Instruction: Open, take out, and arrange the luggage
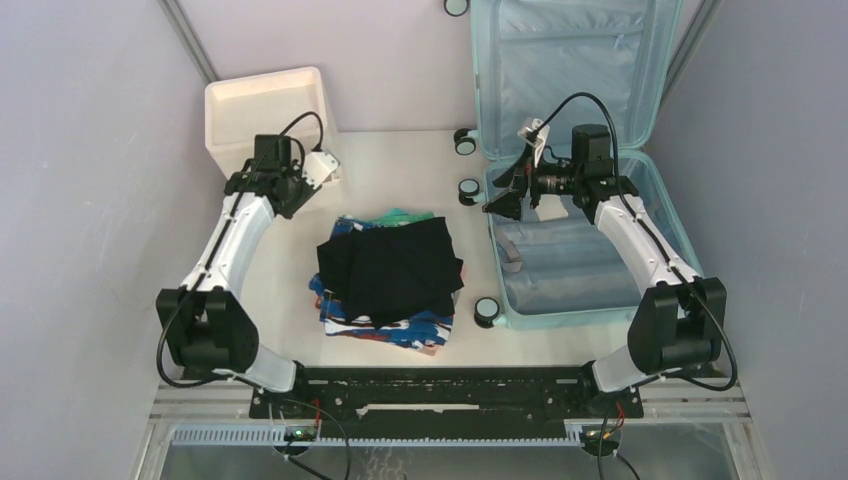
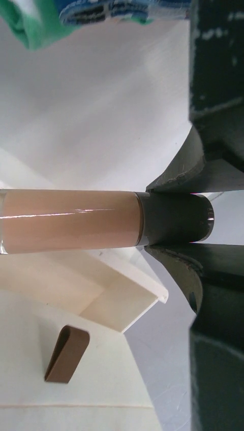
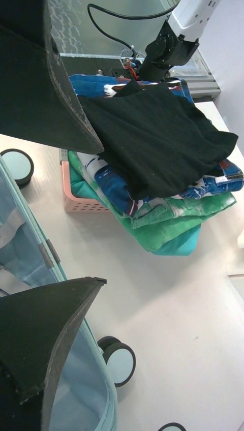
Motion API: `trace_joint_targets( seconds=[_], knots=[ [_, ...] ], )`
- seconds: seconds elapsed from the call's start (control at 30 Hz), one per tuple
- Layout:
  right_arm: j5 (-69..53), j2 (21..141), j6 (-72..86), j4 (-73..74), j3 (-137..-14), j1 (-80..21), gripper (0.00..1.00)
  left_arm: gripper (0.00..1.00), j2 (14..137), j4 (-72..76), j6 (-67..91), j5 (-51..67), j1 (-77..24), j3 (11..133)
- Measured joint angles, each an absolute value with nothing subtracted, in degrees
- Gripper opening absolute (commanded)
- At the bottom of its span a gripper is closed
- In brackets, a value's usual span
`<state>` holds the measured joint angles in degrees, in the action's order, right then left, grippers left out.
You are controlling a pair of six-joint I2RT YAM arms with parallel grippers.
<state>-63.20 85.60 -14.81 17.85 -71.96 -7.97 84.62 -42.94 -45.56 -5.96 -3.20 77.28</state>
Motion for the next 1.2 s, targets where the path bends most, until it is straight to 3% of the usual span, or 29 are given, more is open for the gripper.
trace_joint_targets(
  seconds=[0.47, 0.77, 1.2],
  knots=[
    [-63.57, 86.37, -14.94, 19.18, -71.96, -7.09, 0.97, 0.23, 92.60, -42.48, -50.52, -7.60, -1.45, 83.68],
    [-63.57, 86.50, -14.96, 19.66, -71.96, -6.81, 0.97, 0.47, 96.82, -42.37, -50.96, -8.99, -0.71, 87.90],
    [-63.57, 86.50, -15.11, 20.03, -71.96, -6.37, 0.97, 0.49, 97.10, -41.21, -48.27, -10.33, -0.56, 89.58]
  ],
)
